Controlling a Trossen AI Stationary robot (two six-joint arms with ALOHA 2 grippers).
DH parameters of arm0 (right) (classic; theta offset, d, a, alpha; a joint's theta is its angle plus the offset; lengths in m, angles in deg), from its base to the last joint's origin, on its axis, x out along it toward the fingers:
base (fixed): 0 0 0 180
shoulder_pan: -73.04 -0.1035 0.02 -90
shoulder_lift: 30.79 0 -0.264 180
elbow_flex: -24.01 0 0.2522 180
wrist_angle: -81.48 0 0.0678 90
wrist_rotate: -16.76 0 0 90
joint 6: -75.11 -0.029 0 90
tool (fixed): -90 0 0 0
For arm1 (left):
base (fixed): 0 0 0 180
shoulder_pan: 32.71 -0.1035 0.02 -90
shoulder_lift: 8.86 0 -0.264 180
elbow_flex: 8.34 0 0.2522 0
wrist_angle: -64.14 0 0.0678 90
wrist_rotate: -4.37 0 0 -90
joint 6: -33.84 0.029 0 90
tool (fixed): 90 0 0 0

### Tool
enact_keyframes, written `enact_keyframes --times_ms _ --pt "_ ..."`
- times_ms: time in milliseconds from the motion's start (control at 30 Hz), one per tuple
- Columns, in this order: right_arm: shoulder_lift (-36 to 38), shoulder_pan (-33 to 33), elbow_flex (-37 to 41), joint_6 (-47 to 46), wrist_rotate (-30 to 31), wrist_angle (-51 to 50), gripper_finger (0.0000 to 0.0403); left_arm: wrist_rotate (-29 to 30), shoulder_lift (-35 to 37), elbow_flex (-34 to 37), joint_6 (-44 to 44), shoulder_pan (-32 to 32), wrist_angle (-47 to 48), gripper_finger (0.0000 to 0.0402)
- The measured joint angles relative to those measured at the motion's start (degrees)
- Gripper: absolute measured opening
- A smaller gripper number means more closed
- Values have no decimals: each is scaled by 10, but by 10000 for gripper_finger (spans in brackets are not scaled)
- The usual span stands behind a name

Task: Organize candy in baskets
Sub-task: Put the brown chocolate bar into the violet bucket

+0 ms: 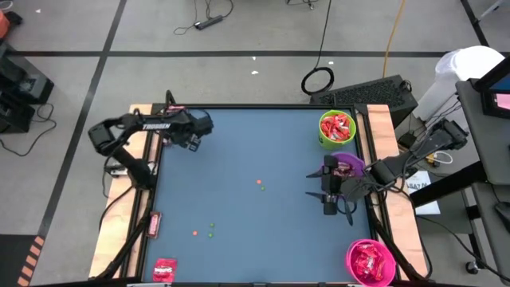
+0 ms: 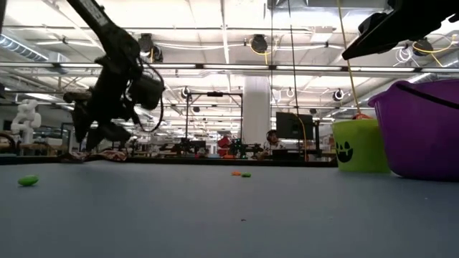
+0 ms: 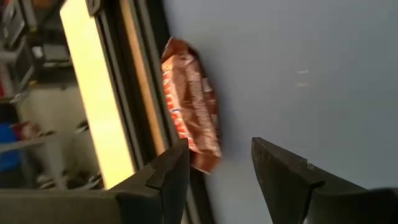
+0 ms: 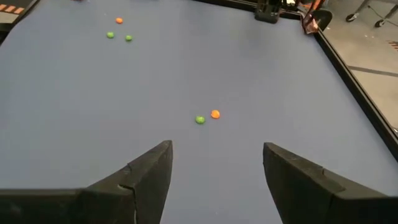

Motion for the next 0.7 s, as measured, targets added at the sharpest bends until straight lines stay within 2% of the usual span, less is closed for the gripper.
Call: enact_keyframes --times_ms 300,500,600,700 --pt "0 0 0 -4 0 0 238 23 -81 0 47 -104 -44 180" --pt "0 0 0 -15 0 -2 238 11 -102 -3 84 -117 -52 176" --pt "0 0 0 -15 0 -2 238 3 -103 -4 85 -118 -51 153" --pt "0 0 0 -15 0 -2 238 -1 -104 -3 88 -118 -48 111"
